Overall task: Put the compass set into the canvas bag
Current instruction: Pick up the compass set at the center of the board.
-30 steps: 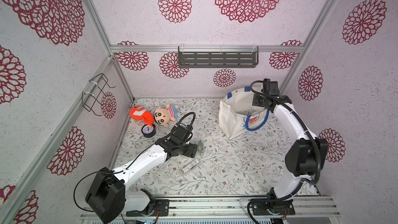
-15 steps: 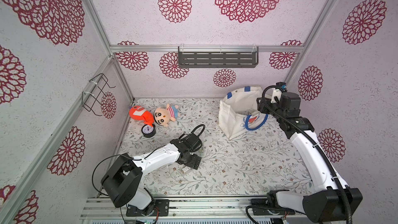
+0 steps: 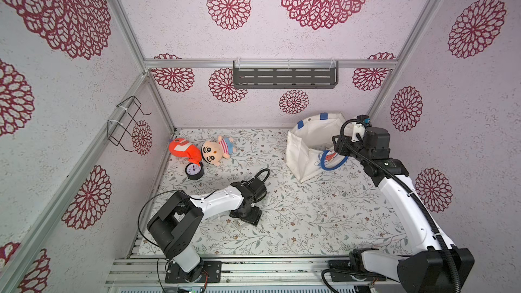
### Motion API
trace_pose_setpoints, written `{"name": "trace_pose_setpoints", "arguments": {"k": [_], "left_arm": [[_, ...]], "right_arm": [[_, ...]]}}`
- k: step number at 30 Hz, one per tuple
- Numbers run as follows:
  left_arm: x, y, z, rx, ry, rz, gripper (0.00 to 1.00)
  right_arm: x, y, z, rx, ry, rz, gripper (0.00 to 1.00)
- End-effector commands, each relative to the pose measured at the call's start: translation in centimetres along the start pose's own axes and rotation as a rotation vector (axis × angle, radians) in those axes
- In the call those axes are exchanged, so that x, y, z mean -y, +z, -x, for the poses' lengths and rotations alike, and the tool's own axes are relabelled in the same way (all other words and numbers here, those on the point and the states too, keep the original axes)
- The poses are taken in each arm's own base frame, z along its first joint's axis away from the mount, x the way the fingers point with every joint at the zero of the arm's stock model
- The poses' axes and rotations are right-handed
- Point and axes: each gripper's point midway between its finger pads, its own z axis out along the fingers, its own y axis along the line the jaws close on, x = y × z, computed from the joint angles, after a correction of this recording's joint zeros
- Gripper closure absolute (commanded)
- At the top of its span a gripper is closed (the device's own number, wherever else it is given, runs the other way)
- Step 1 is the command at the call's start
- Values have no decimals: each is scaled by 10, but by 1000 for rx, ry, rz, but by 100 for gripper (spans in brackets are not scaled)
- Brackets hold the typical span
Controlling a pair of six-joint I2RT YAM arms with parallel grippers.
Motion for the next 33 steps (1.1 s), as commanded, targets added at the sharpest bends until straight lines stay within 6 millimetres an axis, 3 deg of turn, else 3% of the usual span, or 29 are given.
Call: {"name": "trace_pose_setpoints", "arguments": {"k": [1,11,20,24,29,33], "left_arm": [[1,7,-8,-26,-12,-1,23],[-2,13,-15,-33,-38,19,40],[3,-3,3,55,-25,26,53],[14,-32,25,194,-15,-23,56],[13,-85,55,384,-19,-26,58],[13,-127,85,552,4,-51,57]], "right_arm": [[-12,-14,24,85,8,46,39],[-13,-14,25,81,15,53,39],[-20,-16,25,69,28,91,39],[-28,-14,18,30,31,136,39],[-47,-13,5,-31,21,209,39],[-75,-9,-10,-81,22,306,39]]}}
